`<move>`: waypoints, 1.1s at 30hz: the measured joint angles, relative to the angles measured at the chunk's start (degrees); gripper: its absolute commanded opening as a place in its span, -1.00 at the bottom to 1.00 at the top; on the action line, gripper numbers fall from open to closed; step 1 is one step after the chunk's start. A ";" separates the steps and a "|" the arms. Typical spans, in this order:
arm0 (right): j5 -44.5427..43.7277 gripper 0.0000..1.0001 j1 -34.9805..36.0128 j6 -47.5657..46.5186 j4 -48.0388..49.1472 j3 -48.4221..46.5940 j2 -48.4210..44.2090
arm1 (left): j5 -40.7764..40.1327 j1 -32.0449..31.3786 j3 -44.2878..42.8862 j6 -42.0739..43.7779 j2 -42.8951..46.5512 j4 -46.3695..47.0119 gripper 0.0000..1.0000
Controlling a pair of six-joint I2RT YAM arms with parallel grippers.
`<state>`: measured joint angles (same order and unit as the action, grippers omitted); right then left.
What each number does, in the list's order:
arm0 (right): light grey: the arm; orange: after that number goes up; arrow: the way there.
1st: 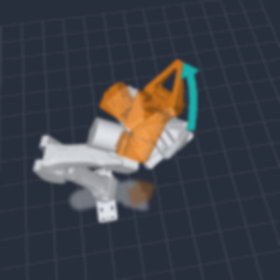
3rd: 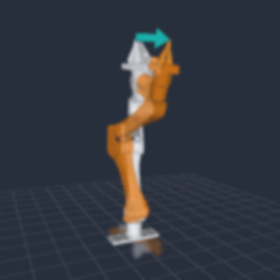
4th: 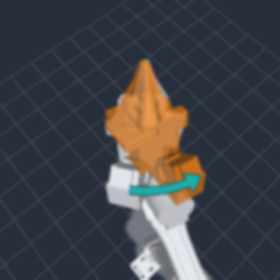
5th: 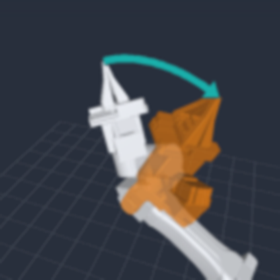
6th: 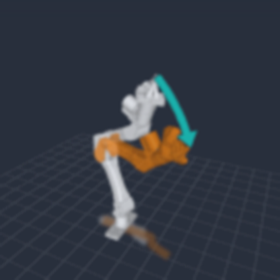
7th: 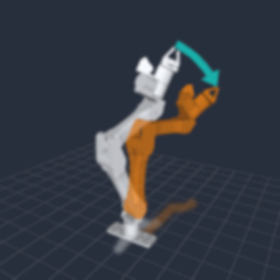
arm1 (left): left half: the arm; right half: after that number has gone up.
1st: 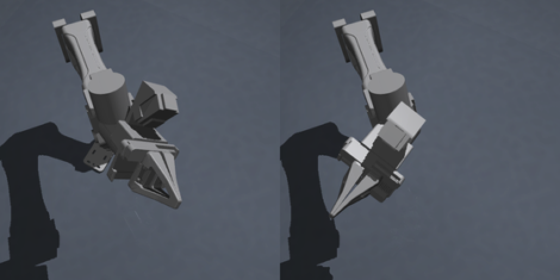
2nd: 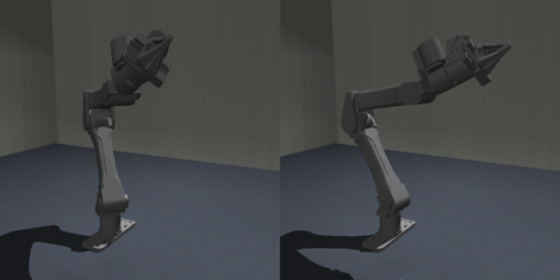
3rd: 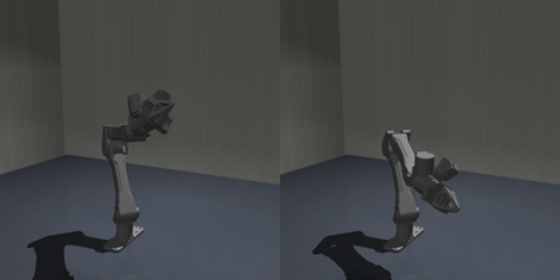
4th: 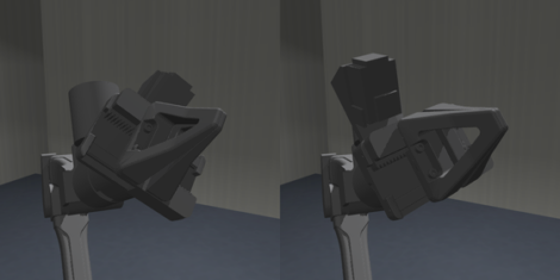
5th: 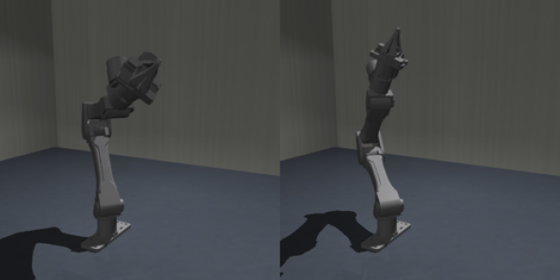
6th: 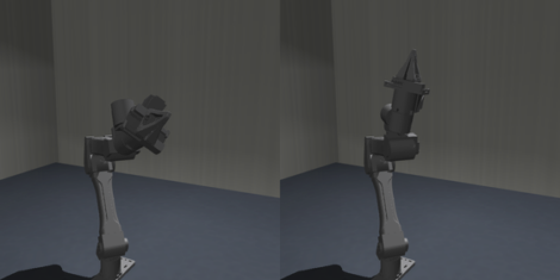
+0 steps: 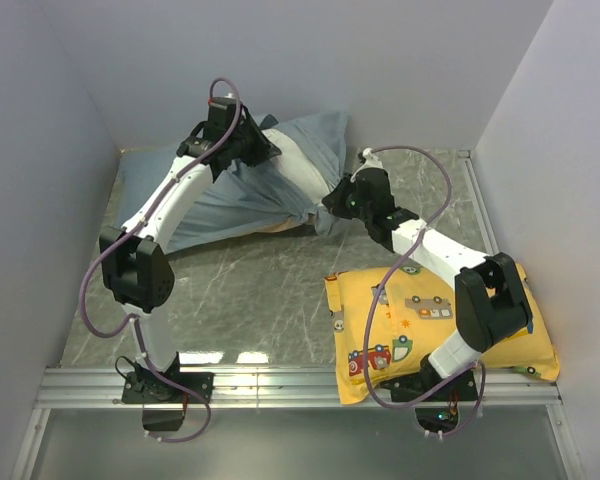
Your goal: Remove the pillowcase from the pillow
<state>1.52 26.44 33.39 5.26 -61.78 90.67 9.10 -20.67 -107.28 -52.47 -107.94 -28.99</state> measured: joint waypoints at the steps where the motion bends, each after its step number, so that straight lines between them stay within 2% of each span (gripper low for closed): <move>1: 0.63 -0.65 -0.44 0.07 -0.37 0.31 0.00 | -0.20 0.33 0.00 -0.04 0.00 0.61 -1.00; 8: 5.60 -0.64 -2.56 0.26 -0.04 0.74 0.66 | -0.33 1.51 2.54 -0.85 0.57 4.42 -0.99; 9: 5.75 -0.79 -2.60 0.26 -0.20 0.74 0.79 | -0.35 1.51 3.04 -0.83 0.66 4.87 -0.99; 10: 5.84 -0.85 -2.64 0.24 -0.31 0.74 0.87 | -0.35 1.51 3.21 -0.83 0.66 4.94 -0.99; 17: 7.04 -0.92 -3.82 0.94 1.33 2.03 1.11 | -0.33 1.51 3.69 -0.74 0.92 4.66 -0.99; 19: 8.00 -0.99 -4.68 1.31 2.12 2.99 1.11 | -0.35 1.53 3.80 -0.59 1.11 3.93 -0.99; 23: 6.21 -0.97 -7.45 0.59 -1.90 4.90 1.27 | -4.83 4.20 3.80 0.09 2.60 5.44 -0.99; 25: 4.87 -0.88 -9.60 0.37 -4.70 6.12 1.88 | -7.80 7.78 3.80 0.31 4.94 6.60 -0.99; 26: 4.28 -0.78 -10.43 0.20 -5.97 6.51 2.16 | -9.27 9.55 3.80 0.33 6.16 7.32 -0.99; 29: 2.86 -0.69 -12.00 -0.15 -8.17 6.75 2.38 | -12.02 12.59 3.78 0.57 9.42 9.22 -0.99; 31: 2.60 -0.70 -12.09 -0.37 -8.39 6.75 2.40 | -12.15 12.28 3.76 0.94 10.82 10.40 -0.99; 33: 2.86 -0.91 -12.07 -0.70 -8.33 6.71 2.54 | -12.09 10.73 2.49 2.23 10.88 10.47 -1.00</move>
<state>4.38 14.37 32.69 -3.07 -55.07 93.21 -2.98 -9.93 -104.79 -50.24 -97.06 -18.52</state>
